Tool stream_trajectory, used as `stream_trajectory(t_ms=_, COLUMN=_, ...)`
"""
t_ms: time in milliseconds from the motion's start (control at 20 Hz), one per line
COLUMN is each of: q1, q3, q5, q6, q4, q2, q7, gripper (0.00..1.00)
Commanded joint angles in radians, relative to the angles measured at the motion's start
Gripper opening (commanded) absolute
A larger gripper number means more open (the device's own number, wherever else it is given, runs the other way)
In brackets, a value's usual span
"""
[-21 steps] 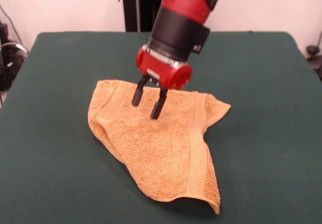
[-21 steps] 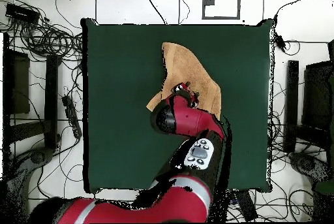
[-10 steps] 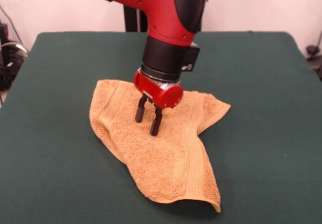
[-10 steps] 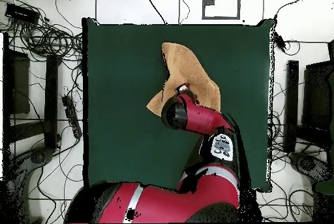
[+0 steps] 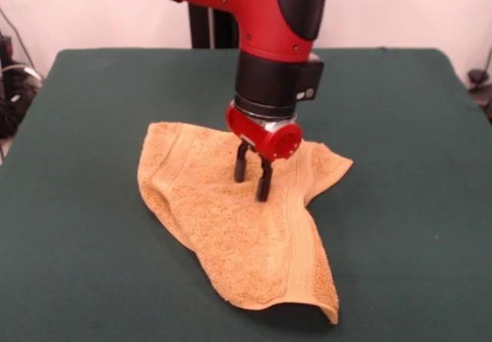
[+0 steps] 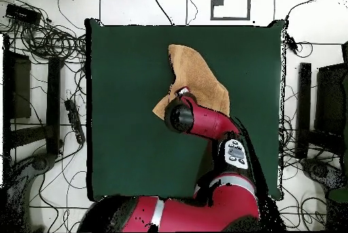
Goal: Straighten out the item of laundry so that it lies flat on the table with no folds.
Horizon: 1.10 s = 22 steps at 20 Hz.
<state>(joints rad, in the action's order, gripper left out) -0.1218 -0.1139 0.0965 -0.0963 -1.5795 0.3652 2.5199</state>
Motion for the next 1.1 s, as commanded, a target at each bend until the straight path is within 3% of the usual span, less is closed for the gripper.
stream_trajectory(t_ms=50, q1=-0.043, q3=0.252, q5=0.058, q6=-0.196, q4=-0.165, q2=0.049, q7=0.083, gripper=1.00)
stream_trajectory(t_ms=650, q1=-0.072, q3=0.300, q5=0.049, q6=-0.185, q4=-0.221, q2=0.068, q7=0.082, gripper=1.00)
stream_trajectory(t_ms=1100, q1=-0.079, q3=0.309, q5=0.030, q6=-0.157, q4=-0.194, q2=0.039, q7=0.062, gripper=1.00)
